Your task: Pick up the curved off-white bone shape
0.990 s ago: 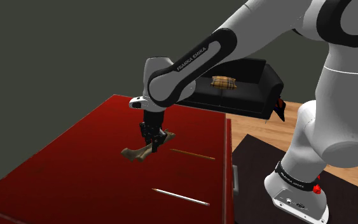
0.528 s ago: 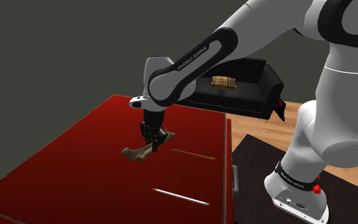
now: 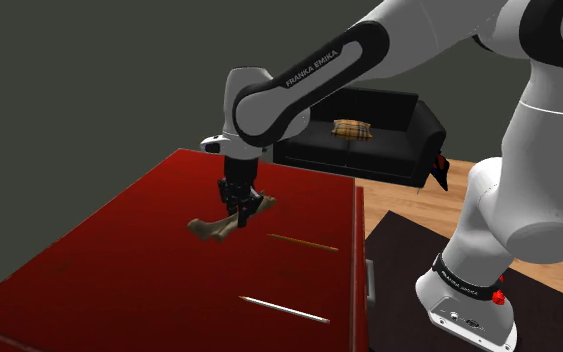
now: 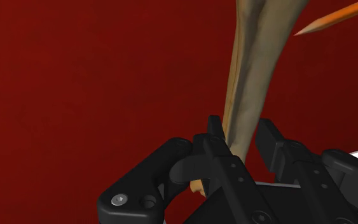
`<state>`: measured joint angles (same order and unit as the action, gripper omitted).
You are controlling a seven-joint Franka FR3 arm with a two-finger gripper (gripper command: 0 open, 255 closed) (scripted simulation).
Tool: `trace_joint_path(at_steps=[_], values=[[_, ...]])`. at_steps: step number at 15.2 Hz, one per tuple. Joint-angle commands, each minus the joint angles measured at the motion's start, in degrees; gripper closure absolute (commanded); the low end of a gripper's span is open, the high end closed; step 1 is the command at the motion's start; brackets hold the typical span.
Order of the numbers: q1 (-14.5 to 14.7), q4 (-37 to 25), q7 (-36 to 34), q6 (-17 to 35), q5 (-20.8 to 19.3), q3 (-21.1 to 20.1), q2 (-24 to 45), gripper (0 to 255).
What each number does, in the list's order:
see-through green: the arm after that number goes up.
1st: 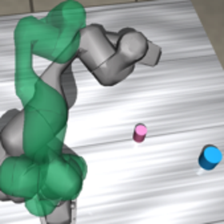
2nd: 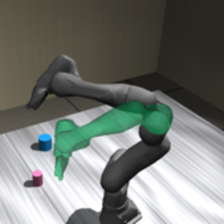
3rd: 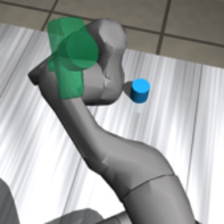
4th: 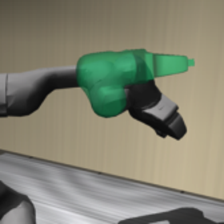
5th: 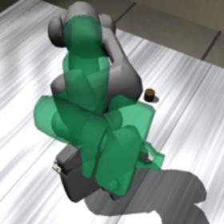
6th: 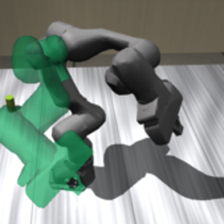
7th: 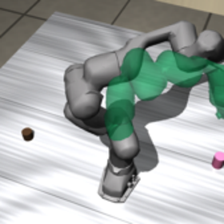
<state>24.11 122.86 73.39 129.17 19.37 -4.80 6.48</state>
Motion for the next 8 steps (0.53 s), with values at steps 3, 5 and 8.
trace_joint_path(at_steps=[3,5,8], values=[[-0.08,-1.17,-0.86,-2.70,-0.53,0.12,-1.59,255],[-0.12,-1.84,-1.30,-4.09,-0.79,0.17,-2.35,255],[-0.14,-2.25,-1.54,-4.89,-0.93,0.20,-2.77,255]])
